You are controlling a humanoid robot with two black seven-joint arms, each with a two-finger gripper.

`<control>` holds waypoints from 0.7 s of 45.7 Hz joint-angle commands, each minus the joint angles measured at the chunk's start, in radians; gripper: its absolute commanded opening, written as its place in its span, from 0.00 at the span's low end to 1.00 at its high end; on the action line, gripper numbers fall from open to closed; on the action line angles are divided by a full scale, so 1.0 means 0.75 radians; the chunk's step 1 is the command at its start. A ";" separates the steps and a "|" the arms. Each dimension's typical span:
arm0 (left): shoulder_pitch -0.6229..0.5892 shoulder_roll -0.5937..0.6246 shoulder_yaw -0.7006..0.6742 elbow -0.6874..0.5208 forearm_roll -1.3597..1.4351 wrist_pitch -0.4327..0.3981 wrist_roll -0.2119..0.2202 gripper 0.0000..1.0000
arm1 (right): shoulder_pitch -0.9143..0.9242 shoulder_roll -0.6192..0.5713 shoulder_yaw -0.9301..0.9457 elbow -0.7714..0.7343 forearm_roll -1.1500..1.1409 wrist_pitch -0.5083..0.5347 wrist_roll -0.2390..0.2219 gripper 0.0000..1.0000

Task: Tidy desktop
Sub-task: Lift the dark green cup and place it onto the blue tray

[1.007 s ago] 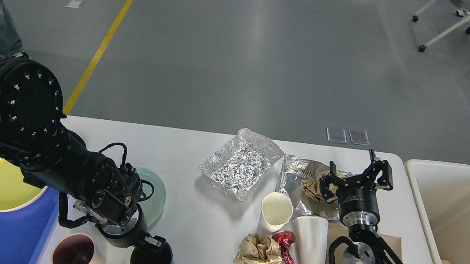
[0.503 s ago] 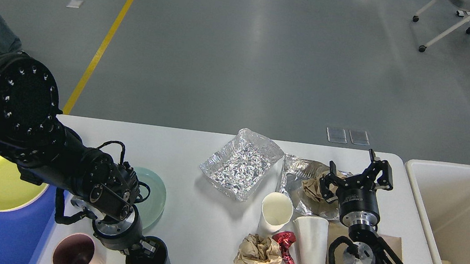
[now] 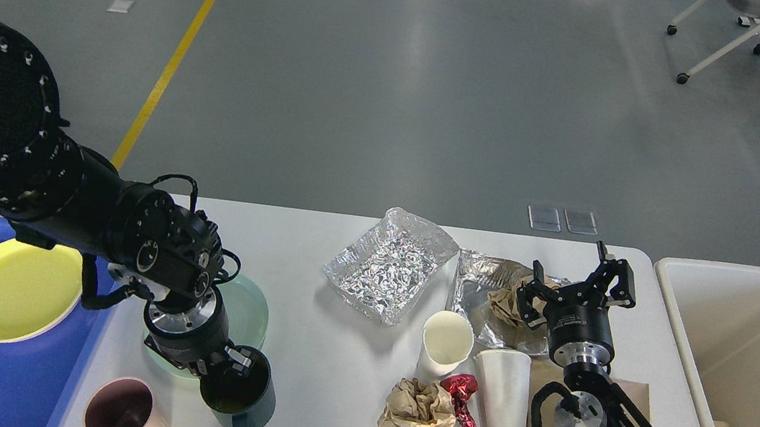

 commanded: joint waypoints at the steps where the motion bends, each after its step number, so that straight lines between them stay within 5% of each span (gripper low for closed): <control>1: -0.165 0.022 0.032 -0.033 -0.020 -0.181 0.000 0.00 | -0.001 0.000 0.000 0.000 0.000 0.000 0.000 1.00; 23: -0.785 0.114 0.171 -0.268 -0.128 -0.524 -0.024 0.00 | 0.001 0.000 0.000 0.000 0.000 0.000 0.000 1.00; 32: -0.889 0.104 0.255 -0.295 -0.134 -0.627 -0.130 0.00 | 0.001 0.000 0.000 0.000 0.000 0.000 -0.002 1.00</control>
